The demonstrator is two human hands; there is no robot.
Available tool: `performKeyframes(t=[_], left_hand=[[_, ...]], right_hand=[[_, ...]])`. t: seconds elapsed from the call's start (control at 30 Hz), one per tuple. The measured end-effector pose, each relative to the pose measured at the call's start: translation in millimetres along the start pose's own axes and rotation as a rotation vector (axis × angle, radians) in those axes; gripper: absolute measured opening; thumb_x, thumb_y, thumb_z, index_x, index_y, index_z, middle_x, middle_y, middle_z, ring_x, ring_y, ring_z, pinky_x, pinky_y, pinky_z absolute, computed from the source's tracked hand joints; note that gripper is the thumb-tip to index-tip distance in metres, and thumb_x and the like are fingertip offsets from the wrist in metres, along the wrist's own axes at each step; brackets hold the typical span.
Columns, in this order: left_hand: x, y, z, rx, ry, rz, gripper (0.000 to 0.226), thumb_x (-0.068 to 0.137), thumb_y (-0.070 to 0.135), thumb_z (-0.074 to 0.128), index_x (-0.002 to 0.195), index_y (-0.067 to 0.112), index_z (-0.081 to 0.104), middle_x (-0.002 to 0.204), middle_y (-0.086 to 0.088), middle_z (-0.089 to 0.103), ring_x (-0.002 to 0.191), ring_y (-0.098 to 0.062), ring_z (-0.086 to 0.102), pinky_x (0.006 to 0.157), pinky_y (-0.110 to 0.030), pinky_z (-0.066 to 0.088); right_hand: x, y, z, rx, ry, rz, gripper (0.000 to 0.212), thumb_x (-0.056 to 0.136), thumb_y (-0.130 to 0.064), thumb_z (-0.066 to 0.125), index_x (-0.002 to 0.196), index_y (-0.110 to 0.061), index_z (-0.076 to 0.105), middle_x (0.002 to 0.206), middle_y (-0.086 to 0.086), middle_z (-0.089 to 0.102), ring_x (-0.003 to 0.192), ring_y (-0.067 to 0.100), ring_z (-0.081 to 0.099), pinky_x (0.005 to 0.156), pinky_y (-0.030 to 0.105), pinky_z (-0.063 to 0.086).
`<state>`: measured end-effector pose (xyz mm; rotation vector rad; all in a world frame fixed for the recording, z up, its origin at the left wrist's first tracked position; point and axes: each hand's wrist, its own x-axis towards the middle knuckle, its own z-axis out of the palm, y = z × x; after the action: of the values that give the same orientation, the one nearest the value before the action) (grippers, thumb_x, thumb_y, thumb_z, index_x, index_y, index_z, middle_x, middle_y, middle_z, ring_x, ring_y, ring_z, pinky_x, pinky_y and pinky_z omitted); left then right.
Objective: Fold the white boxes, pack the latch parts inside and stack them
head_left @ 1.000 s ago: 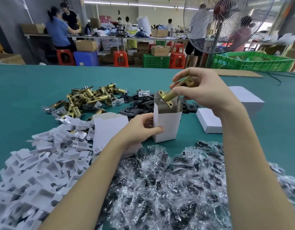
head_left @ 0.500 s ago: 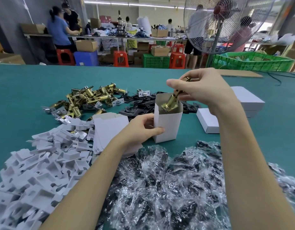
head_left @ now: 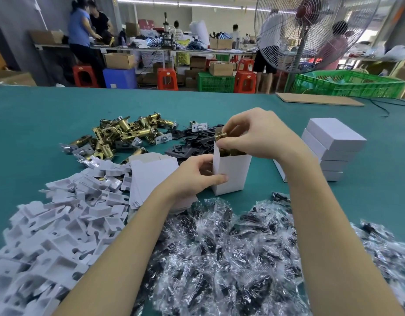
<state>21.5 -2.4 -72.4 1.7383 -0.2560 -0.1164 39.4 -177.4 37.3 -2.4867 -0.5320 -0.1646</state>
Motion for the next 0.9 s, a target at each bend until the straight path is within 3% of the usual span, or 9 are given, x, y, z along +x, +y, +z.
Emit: performKeyframes(t=[0.13, 0.37, 0.43, 0.57, 0.73, 0.9], left_hand=[[3, 1, -1, 0.076, -0.011, 0.011, 0.034, 0.089, 0.013, 0.079, 0.120, 0.023, 0.070, 0.110, 0.004, 0.077, 0.106, -0.014, 0.071, 0.096, -0.040, 0.058], [4, -1, -2, 0.104, -0.015, 0.025, 0.032, 0.090, 0.016, 0.078, 0.118, 0.030, 0.070, 0.111, 0.008, 0.076, 0.107, -0.009, 0.070, 0.100, -0.040, 0.056], [4, -1, -2, 0.085, -0.011, 0.022, 0.032, 0.090, 0.014, 0.078, 0.118, 0.027, 0.070, 0.111, 0.005, 0.076, 0.108, -0.012, 0.071, 0.100, -0.042, 0.056], [4, 2, -2, 0.126, -0.026, 0.039, 0.033, 0.089, 0.012, 0.078, 0.120, 0.020, 0.069, 0.113, 0.002, 0.076, 0.108, -0.014, 0.071, 0.100, -0.040, 0.056], [4, 0, -3, 0.121, -0.017, 0.048, 0.032, 0.090, 0.015, 0.077, 0.120, 0.023, 0.069, 0.112, 0.004, 0.076, 0.105, -0.010, 0.071, 0.092, -0.029, 0.058], [4, -1, -3, 0.138, -0.008, 0.050, 0.033, 0.090, 0.016, 0.078, 0.121, 0.024, 0.069, 0.111, 0.006, 0.076, 0.105, -0.009, 0.070, 0.092, -0.028, 0.058]], right_hand=[[-3, 12, -8, 0.018, -0.084, 0.013, 0.006, 0.082, -0.039, 0.081, 0.086, -0.035, 0.079, 0.082, -0.022, 0.074, 0.082, -0.004, 0.068, 0.060, 0.015, 0.049], [-2, 8, -3, -0.021, -0.127, -0.029, 0.007, 0.090, -0.029, 0.072, 0.087, -0.035, 0.075, 0.086, -0.017, 0.076, 0.043, 0.005, 0.063, 0.060, 0.027, 0.055], [-3, 7, -2, -0.071, -0.215, -0.006, 0.013, 0.095, -0.028, 0.064, 0.090, -0.036, 0.074, 0.091, -0.012, 0.077, 0.047, 0.008, 0.068, 0.064, 0.028, 0.053], [-5, 6, -2, -0.114, -0.393, 0.064, 0.027, 0.102, -0.025, 0.044, 0.103, -0.035, 0.069, 0.101, 0.002, 0.075, 0.058, 0.012, 0.074, 0.056, 0.027, 0.043], [-7, 4, -5, -0.043, -0.416, 0.077, 0.028, 0.104, -0.023, 0.042, 0.119, -0.031, 0.065, 0.120, -0.008, 0.067, 0.067, 0.014, 0.077, 0.058, 0.021, 0.048], [-10, 8, -14, 0.022, -0.349, 0.085, 0.028, 0.104, -0.021, 0.044, 0.119, -0.031, 0.065, 0.113, -0.011, 0.068, 0.070, 0.014, 0.077, 0.062, 0.022, 0.053]])
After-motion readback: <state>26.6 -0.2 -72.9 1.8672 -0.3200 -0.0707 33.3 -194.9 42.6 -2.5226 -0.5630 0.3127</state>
